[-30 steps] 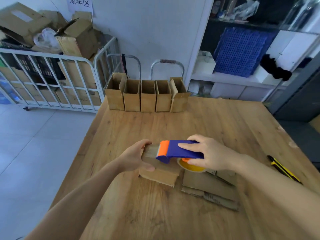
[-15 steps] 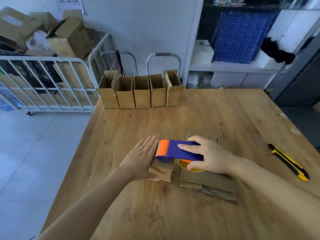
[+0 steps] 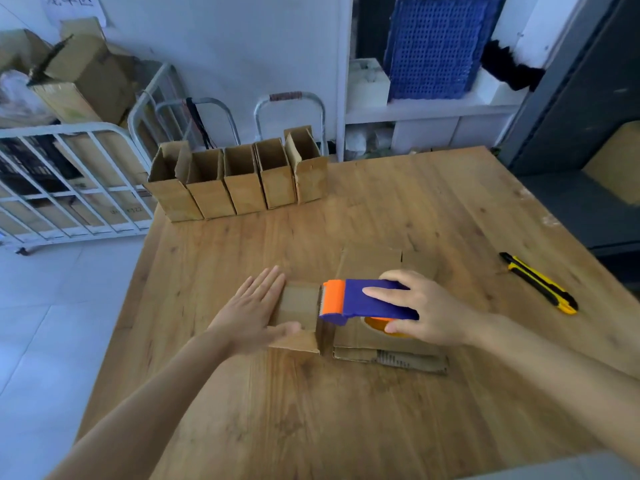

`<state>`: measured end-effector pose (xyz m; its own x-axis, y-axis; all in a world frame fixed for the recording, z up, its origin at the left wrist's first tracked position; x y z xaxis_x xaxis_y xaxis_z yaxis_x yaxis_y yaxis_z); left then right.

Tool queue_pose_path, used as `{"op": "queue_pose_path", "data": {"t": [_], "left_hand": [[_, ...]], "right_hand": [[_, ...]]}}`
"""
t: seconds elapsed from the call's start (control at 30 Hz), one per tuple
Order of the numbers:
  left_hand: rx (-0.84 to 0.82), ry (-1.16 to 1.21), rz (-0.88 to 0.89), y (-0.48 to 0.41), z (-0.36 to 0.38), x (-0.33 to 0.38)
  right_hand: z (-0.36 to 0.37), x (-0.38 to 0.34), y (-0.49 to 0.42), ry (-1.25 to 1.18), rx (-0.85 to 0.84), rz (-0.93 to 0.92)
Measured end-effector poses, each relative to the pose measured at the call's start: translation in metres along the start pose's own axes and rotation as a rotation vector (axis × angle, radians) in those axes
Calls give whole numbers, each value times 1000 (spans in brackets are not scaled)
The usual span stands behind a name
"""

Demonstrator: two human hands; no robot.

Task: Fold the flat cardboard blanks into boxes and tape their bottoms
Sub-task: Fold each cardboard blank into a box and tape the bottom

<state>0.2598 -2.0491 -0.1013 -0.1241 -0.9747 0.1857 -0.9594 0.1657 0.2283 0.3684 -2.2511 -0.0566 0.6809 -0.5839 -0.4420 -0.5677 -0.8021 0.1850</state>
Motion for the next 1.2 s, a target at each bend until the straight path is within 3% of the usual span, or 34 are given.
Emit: {"op": "queue_pose_path", "data": {"t": [0.23, 0.37, 0.5, 0.63, 1.2], "left_hand": [[-25, -84, 11, -1, 5, 4], [-3, -4, -7, -1, 1, 5], [93, 202, -218, -10, -11, 8], [101, 89, -440, -25, -14, 17], [49, 99, -419, -25, -3, 19]], "right_hand": [[-10, 21, 22, -54, 33, 18], [-6, 17, 23, 26, 19, -18], [3, 13, 18, 72, -38, 2], [6, 10, 18, 108, -69, 9], [-22, 11, 34, 6, -115, 74]]}}
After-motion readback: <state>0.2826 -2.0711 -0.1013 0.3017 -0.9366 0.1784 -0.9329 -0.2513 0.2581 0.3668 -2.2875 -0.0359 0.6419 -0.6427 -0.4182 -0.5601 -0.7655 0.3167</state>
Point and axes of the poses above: each hand's wrist, its own y-axis away from the middle knuckle, its own z-axis out of the palm, x = y × z, the point moved 10 cm from there along -y, towards the middle knuckle, and after that the axes turned 15 degrees about z, right-handed, at the moved point
